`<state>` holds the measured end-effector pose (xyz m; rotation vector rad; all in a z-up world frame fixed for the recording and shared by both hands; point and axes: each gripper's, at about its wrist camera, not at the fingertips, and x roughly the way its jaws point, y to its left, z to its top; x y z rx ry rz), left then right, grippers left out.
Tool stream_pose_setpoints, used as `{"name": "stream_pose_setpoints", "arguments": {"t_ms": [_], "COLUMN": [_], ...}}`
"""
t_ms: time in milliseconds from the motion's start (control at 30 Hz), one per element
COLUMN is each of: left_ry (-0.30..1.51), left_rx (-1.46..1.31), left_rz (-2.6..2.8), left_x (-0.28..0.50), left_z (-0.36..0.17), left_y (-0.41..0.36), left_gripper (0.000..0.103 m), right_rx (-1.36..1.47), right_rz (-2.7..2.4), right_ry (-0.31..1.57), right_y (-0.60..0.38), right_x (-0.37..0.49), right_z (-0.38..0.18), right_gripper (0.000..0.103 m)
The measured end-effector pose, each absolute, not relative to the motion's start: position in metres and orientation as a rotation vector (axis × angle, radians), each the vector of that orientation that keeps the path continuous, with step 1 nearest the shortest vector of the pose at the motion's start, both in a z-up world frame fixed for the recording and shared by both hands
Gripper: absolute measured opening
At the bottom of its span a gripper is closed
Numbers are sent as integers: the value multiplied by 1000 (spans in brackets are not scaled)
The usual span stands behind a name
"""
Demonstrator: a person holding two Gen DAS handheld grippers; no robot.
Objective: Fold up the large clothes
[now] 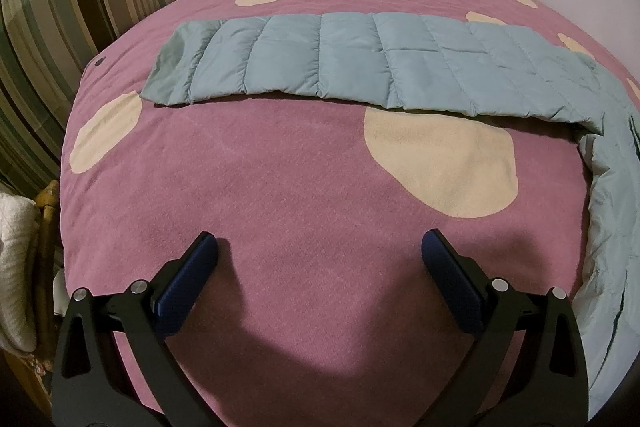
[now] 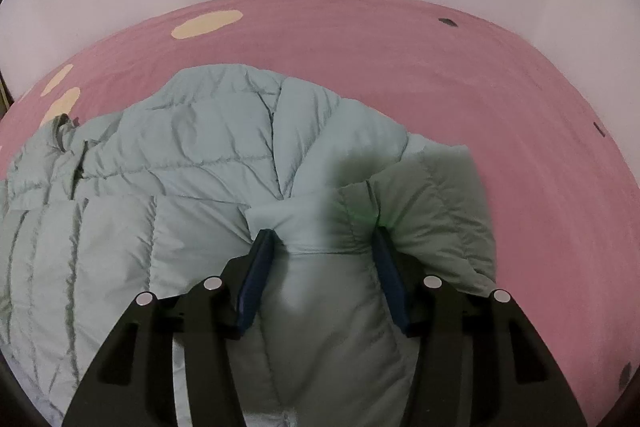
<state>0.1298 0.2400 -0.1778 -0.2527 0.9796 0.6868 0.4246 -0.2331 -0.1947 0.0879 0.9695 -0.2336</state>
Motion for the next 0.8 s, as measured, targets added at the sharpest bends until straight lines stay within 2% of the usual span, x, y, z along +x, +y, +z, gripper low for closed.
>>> {"name": "stream_pose_setpoints", "arguments": {"t_ms": [100,133,167,300,800], "left_ry": [980,981,980,980,980], "left_rx": [-252,-248,-248,-248,-248], "left_rz": [687,689,689,689,689], "left_x": [130,130,130,130,130], "left_z": [-178,-178,-178,-177,-178], "left_y": [239,239,239,239,239], "left_gripper": [101,101,101,101,101], "right_rx": [125,134,137,127,95], "right_rz": [-205,-204,-204,-179,-197], "right_ry": [929,904,879,858,933], "right_y": [-234,-234,-233,-225,-214], "right_x": [405,396,385,361,351], "right_z": [-173,-167,-161,-156,-203], "right_gripper": [60,69,72,72,75]}}
